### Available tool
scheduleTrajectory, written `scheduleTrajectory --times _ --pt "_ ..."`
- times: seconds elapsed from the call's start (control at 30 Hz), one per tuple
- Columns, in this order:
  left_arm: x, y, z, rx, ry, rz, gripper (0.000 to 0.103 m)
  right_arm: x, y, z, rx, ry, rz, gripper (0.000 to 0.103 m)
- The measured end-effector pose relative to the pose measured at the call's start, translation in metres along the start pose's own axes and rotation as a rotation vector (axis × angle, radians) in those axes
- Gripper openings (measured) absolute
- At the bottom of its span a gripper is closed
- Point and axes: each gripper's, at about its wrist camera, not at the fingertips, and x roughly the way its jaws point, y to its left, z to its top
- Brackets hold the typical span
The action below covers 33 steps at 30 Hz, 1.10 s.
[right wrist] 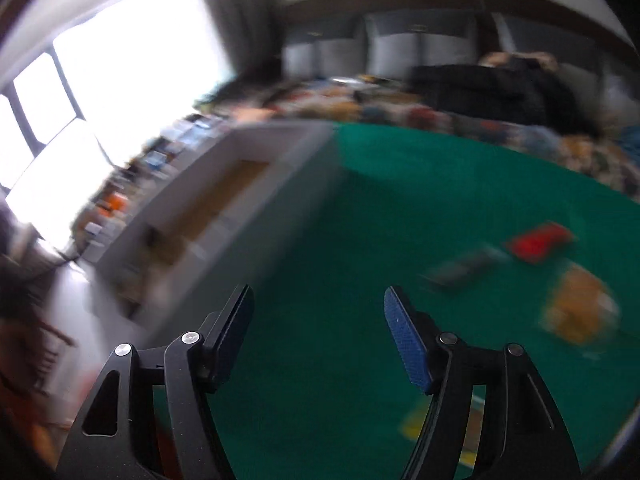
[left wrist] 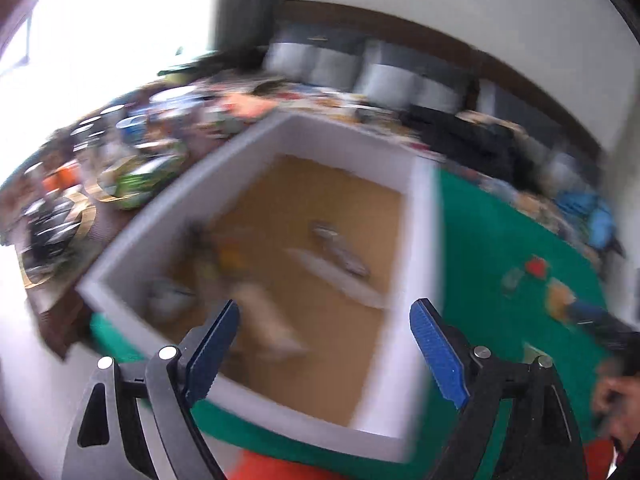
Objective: Organize snacks
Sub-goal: 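Carry both snacks over the white box and open both tools to drop them, then bring both open tools back over the remaining snacks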
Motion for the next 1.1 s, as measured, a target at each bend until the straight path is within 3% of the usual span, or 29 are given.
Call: scheduleTrajectory --times 0.07,0.17,0.23,0.3,0.37,0.5,0.57,0.63,0.7,0.77,0.87,1.0,1.1 --pt "0.003 -0.047 -0.014 0.068 0.011 -0.096 0.099 -0.005 -0.059 -0.04 0.028 0.033 -0.128 0.071" --pt "0.023 -0.113 -0.039 0.15 0.061 -0.217 0.102 -0.028 -0.144 -0.106 0.113 0.073 -0.321 0.071" --pt "0.051 -0.155 -0.058 0.199 0.134 -0.243 0.102 -0.041 -0.174 -0.135 0.173 0.082 -0.37 0.071" --pt "0.087 -0.191 -0.083 0.229 0.209 -0.246 0.102 -0.048 -0.19 -0.158 0.221 0.087 -0.389 0.071" --pt "0.128 -0.214 -0.107 0.263 0.27 -0.199 0.1 -0.046 -0.192 -0.175 0.227 0.09 -0.388 0.071" --pt "0.158 -0.235 -0.13 0.383 0.243 -0.104 0.098 -0.034 -0.186 -0.191 0.195 0.082 -0.392 0.072" --pt "0.166 -0.235 -0.136 0.439 0.219 -0.072 0.103 -0.036 -0.182 -0.194 0.199 0.046 -0.394 0.077" --pt "0.164 -0.224 -0.134 0.422 0.163 -0.101 0.103 -0.041 -0.175 -0.194 0.187 0.045 -0.393 0.078" --pt "0.165 -0.22 -0.131 0.402 0.157 -0.087 0.103 -0.041 -0.169 -0.191 0.161 0.055 -0.37 0.078" --pt "0.163 -0.219 -0.132 0.401 0.148 -0.084 0.103 -0.037 -0.154 -0.189 0.107 0.085 -0.283 0.077" --pt "0.164 -0.217 -0.133 0.399 0.147 -0.086 0.103 -0.024 -0.127 -0.183 -0.012 0.107 -0.271 0.077" --pt "0.166 -0.214 -0.135 0.399 0.146 -0.088 0.103 0.016 -0.105 -0.144 -0.068 0.148 -0.237 0.077" --pt "0.168 -0.216 -0.135 0.399 0.147 -0.089 0.103 0.057 -0.105 -0.098 0.003 0.191 -0.239 0.075"
